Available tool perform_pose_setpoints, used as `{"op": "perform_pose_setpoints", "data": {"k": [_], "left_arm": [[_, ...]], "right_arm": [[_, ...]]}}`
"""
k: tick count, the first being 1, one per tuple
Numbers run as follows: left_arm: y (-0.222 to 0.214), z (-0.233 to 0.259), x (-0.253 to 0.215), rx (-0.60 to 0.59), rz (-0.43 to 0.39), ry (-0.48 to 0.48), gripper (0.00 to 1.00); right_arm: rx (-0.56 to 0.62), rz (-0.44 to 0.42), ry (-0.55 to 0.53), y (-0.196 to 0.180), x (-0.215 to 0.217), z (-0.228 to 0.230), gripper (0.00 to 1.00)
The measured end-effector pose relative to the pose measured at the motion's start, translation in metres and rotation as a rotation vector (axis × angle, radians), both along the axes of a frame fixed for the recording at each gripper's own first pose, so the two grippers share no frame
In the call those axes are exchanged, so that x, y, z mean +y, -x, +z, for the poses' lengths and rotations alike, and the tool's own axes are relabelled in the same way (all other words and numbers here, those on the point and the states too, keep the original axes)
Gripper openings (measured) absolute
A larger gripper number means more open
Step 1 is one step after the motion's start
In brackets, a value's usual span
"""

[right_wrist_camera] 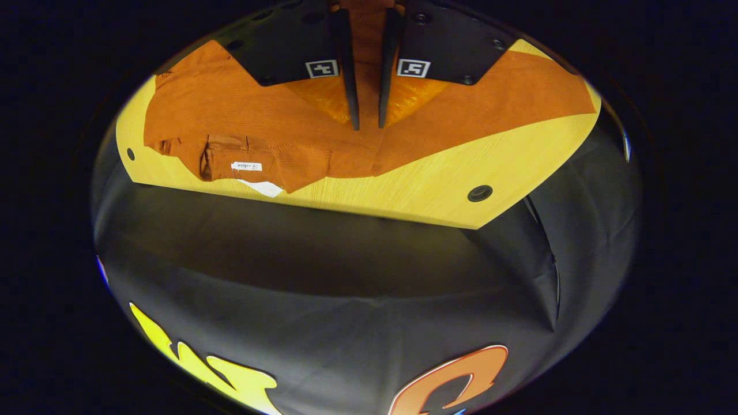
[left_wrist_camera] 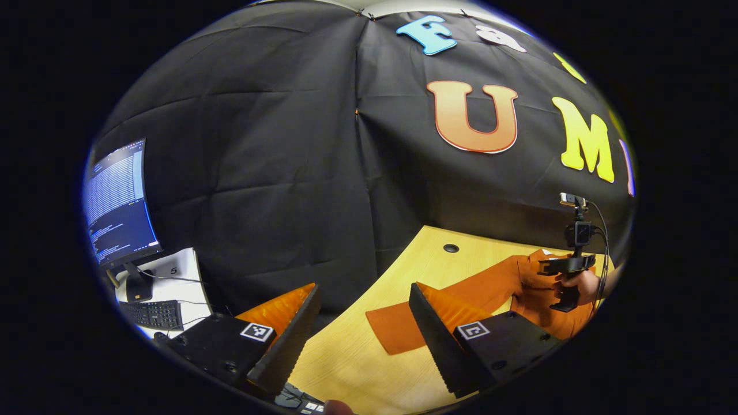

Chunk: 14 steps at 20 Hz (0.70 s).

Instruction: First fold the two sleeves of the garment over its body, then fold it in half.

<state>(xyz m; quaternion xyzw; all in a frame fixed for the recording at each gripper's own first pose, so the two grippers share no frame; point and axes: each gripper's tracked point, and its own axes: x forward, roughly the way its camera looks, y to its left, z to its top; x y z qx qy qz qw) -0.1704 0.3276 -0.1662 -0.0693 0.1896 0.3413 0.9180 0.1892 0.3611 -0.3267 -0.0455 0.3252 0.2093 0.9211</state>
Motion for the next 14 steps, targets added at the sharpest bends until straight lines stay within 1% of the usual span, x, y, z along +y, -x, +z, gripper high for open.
{"op": "perform_pose_setpoints", "data": {"k": [1, 4, 5, 6, 7, 10, 11, 14], "left_arm": [[-0.001, 0.001, -0.001, -0.005, 0.001, -0.001, 0.99], [-0.001, -0.005, -0.002, -0.012, 0.014, 0.012, 0.99], [-0.001, -0.01, -0.003, -0.007, 0.022, 0.023, 0.99], [0.0, -0.015, -0.004, -0.003, 0.031, 0.033, 0.99], [0.001, -0.02, -0.005, 0.001, 0.039, 0.043, 1.0], [-0.002, -0.034, -0.006, 0.008, 0.051, 0.08, 0.99], [-0.003, -0.037, -0.007, 0.011, 0.053, 0.088, 0.99], [-0.016, -0.053, -0.004, 0.014, 0.053, 0.112, 1.0]], "right_arm": [[-0.004, 0.002, -0.001, 0.003, -0.002, 0.006, 0.33], [-0.021, 0.012, -0.009, 0.012, -0.006, 0.026, 0.36], [-0.043, 0.019, 0.0, 0.013, -0.011, 0.036, 0.42], [-0.062, 0.032, 0.002, 0.019, -0.014, 0.044, 0.43], [-0.072, 0.054, -0.006, 0.027, -0.014, 0.053, 0.46], [-0.122, 0.103, -0.01, 0.044, -0.027, 0.085, 0.94], [-0.136, 0.112, -0.014, 0.05, -0.033, 0.095, 0.97], [-0.158, 0.104, -0.043, 0.064, -0.055, 0.127, 0.96]]}}
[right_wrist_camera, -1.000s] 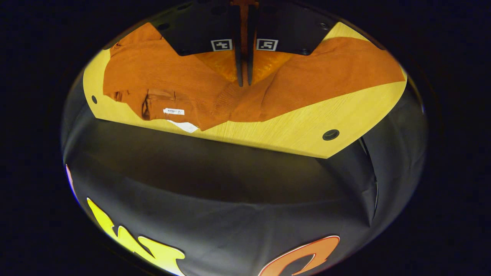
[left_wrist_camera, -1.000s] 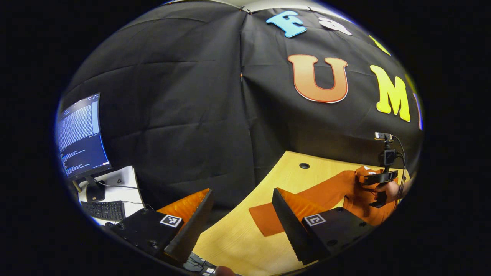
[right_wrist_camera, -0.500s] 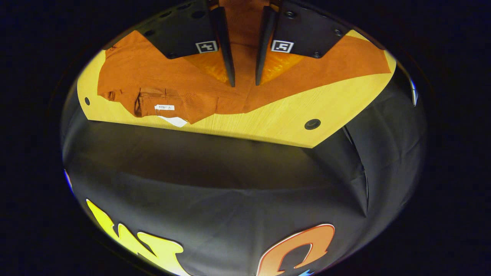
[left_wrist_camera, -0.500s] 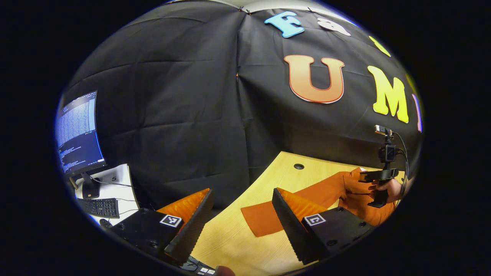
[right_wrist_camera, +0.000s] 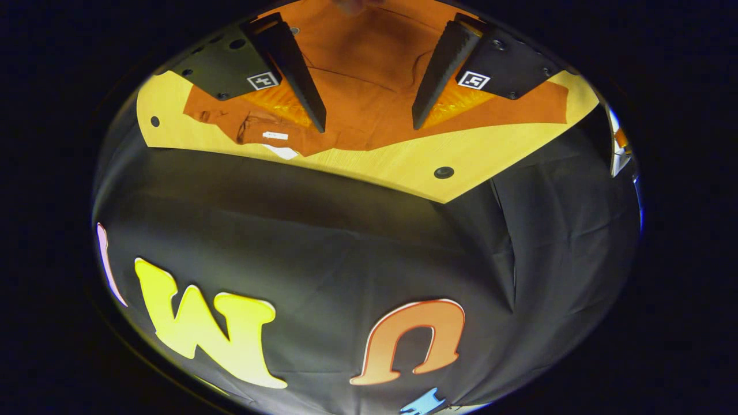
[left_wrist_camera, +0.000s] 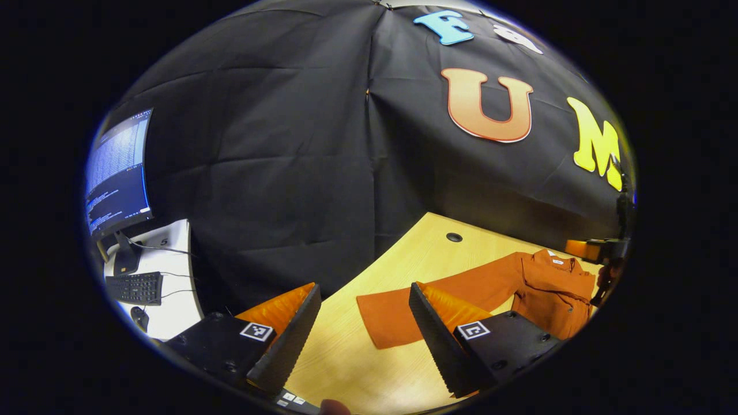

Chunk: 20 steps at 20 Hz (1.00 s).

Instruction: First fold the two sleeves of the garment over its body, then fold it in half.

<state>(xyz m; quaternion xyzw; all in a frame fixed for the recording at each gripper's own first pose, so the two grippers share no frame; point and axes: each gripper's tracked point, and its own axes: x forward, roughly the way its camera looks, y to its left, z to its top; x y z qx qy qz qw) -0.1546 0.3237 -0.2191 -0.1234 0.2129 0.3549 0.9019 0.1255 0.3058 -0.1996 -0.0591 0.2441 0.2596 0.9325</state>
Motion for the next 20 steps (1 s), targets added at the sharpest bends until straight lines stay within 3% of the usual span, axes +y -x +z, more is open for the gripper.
{"op": "perform_pose_setpoints", "data": {"k": [6, 13, 20], "left_arm": [[-0.02, -0.042, -0.003, 0.043, -0.013, 0.048, 1.0], [-0.031, -0.09, -0.003, 0.115, -0.016, 0.065, 1.0], [-0.031, -0.132, -0.007, 0.179, -0.018, 0.096, 1.0]], "right_arm": [[-0.047, -0.043, -0.01, 0.023, -0.066, 0.049, 0.96], [-0.063, -0.13, 0.016, 0.047, -0.149, 0.075, 0.95], [-0.065, -0.186, 0.027, 0.066, -0.184, 0.081, 0.95]]}}
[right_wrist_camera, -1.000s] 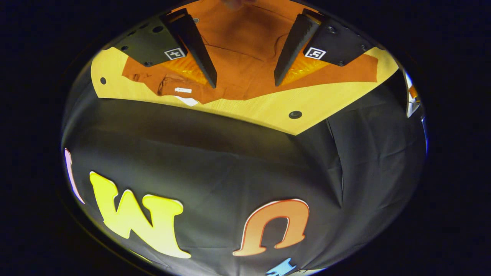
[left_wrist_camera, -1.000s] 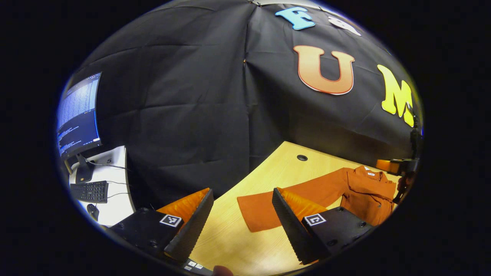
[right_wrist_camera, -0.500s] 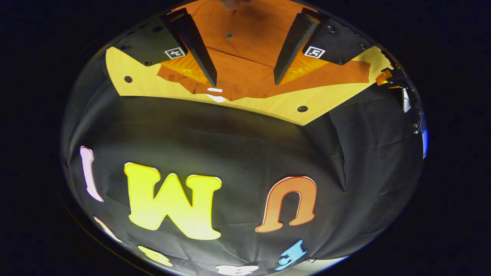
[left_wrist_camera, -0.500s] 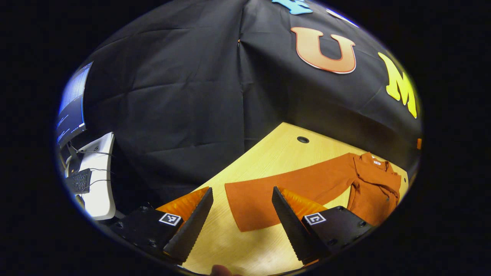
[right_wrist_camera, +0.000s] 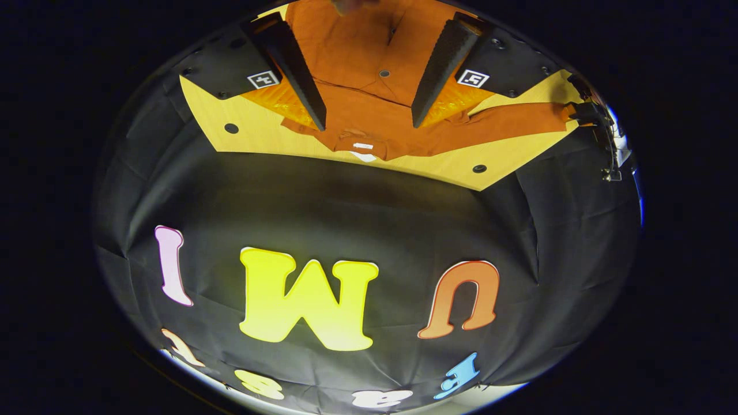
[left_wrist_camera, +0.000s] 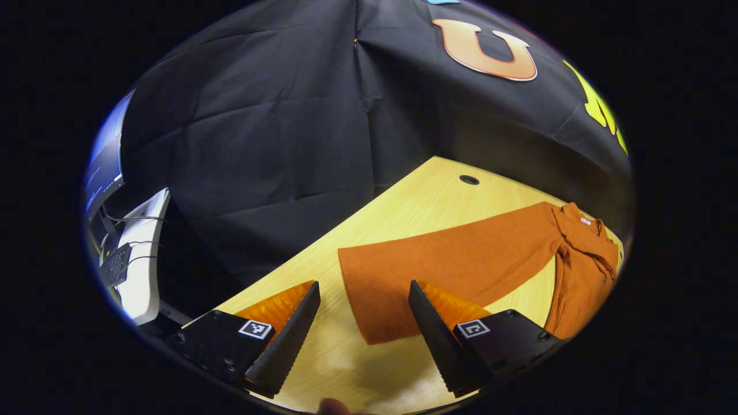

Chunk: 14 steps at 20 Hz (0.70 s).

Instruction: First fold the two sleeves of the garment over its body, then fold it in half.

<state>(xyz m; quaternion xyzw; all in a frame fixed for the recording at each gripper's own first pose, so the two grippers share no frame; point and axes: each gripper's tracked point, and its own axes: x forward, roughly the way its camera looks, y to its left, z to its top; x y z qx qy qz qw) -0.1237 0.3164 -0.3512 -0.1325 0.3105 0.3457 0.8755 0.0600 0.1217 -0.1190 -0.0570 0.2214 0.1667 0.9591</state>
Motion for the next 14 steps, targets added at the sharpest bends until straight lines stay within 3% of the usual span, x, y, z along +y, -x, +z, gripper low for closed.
{"op": "perform_pose_setpoints", "data": {"k": [4, 11, 12, 14], "left_arm": [[-0.009, -0.018, -0.006, 0.019, -0.018, 0.027, 1.0], [-0.017, -0.02, -0.005, 0.002, 0.063, 0.03, 1.0], [-0.018, -0.02, -0.006, -0.003, 0.073, 0.035, 0.98], [-0.025, -0.019, -0.012, -0.013, 0.095, 0.041, 0.83]], "right_arm": [[0.009, -0.006, 0.02, 0.007, -0.009, -0.001, 0.95], [0.003, 0.02, 0.002, 0.012, 0.005, 0.009, 0.95], [0.007, 0.026, 0.0, 0.012, 0.009, 0.008, 0.95], [0.014, 0.042, 0.001, 0.016, 0.016, 0.007, 0.95]]}}
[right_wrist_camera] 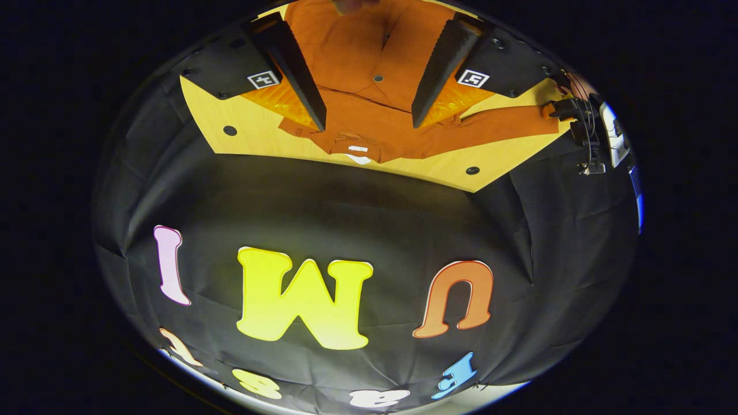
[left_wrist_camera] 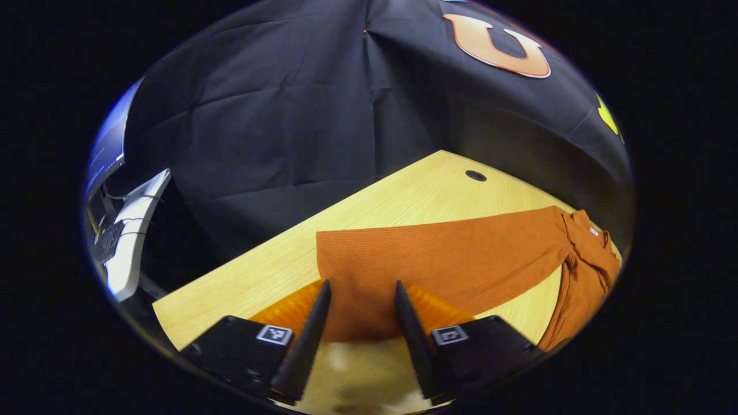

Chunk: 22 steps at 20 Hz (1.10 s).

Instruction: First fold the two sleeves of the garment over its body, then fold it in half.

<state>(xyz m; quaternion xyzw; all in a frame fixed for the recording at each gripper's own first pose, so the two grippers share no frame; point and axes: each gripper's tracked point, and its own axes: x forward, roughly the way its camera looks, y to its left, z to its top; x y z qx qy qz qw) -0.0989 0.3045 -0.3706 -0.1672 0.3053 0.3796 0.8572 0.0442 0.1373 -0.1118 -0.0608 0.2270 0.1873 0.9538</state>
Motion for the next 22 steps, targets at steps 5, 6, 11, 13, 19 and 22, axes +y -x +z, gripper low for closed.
{"op": "perform_pose_setpoints", "data": {"k": [5, 6, 11, 13, 19, 22], "left_arm": [[-0.014, 0.002, -0.01, -0.05, -0.003, 0.041, 0.1], [-0.016, 0.003, -0.012, -0.065, -0.007, 0.052, 0.06], [-0.017, 0.018, -0.006, -0.101, 0.0, 0.154, 0.04], [-0.03, 0.04, 0.0, -0.141, -0.015, 0.135, 0.03], [-0.092, 0.131, -0.001, -0.264, -0.122, 0.049, 0.03], [-0.133, 0.183, -0.016, -0.328, -0.192, 0.001, 0.03]], "right_arm": [[-0.006, 0.03, -0.013, 0.007, 0.013, 0.011, 0.95], [-0.011, 0.031, -0.019, 0.009, 0.012, 0.014, 0.95], [-0.02, 0.002, -0.036, 0.018, -0.006, 0.019, 0.95], [0.003, -0.012, -0.052, 0.021, -0.01, 0.014, 0.95], [-0.03, -0.022, -0.094, 0.016, -0.025, 0.026, 0.95], [-0.055, -0.012, -0.089, 0.016, -0.04, 0.032, 0.95]]}}
